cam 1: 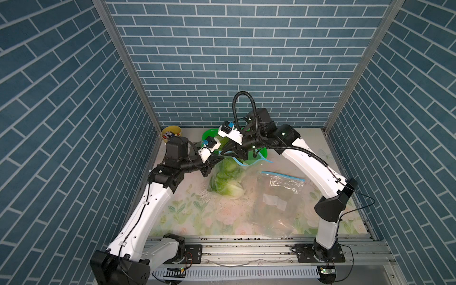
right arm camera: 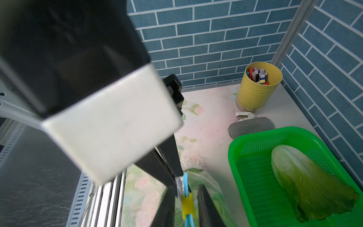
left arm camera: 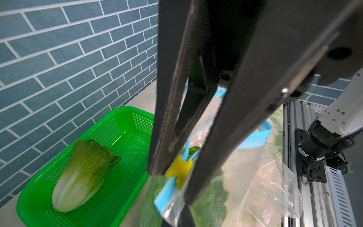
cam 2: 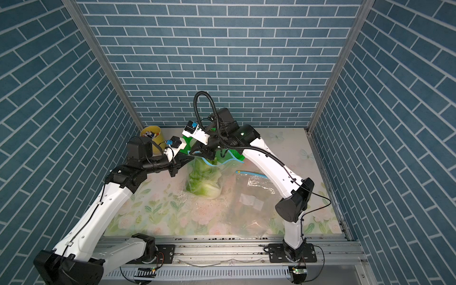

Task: Put the chinese cabbages into a zipper bag and zip it
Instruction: Zip the zipper on the zipper food storage bag.

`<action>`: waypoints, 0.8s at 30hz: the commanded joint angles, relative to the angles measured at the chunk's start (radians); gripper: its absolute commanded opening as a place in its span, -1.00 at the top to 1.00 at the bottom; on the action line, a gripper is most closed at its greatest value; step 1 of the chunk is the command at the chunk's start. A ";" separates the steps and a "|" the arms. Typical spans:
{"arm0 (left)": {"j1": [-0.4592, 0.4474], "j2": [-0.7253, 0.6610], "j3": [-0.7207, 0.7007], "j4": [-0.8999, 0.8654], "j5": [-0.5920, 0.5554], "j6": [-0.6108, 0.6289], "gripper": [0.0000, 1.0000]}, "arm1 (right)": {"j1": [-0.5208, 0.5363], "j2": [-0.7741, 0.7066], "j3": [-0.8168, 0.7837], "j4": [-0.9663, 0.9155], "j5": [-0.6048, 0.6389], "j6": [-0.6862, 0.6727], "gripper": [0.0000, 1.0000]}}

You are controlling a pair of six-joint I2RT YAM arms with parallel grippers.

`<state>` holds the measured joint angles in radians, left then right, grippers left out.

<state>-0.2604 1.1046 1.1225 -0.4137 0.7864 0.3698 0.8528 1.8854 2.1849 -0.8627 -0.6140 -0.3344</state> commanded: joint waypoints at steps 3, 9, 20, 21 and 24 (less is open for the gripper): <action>-0.003 -0.017 0.025 0.010 0.013 -0.003 1.00 | 0.003 0.013 0.037 -0.072 -0.029 -0.048 0.40; -0.003 -0.016 0.031 0.006 0.004 -0.005 1.00 | 0.002 0.020 0.059 -0.093 -0.038 -0.051 0.69; -0.004 -0.037 0.019 0.013 -0.020 -0.020 1.00 | 0.002 -0.008 0.046 -0.092 -0.024 -0.055 1.00; -0.003 -0.042 0.017 0.016 -0.031 -0.026 1.00 | 0.000 -0.013 0.044 -0.091 -0.018 -0.056 1.00; -0.005 -0.059 0.003 0.030 -0.040 -0.040 1.00 | 0.000 -0.025 0.027 -0.091 0.016 -0.067 1.00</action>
<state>-0.2623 1.0828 1.1233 -0.4145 0.7605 0.3485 0.8528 1.8961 2.2169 -0.9184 -0.6182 -0.3496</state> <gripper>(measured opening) 0.045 0.106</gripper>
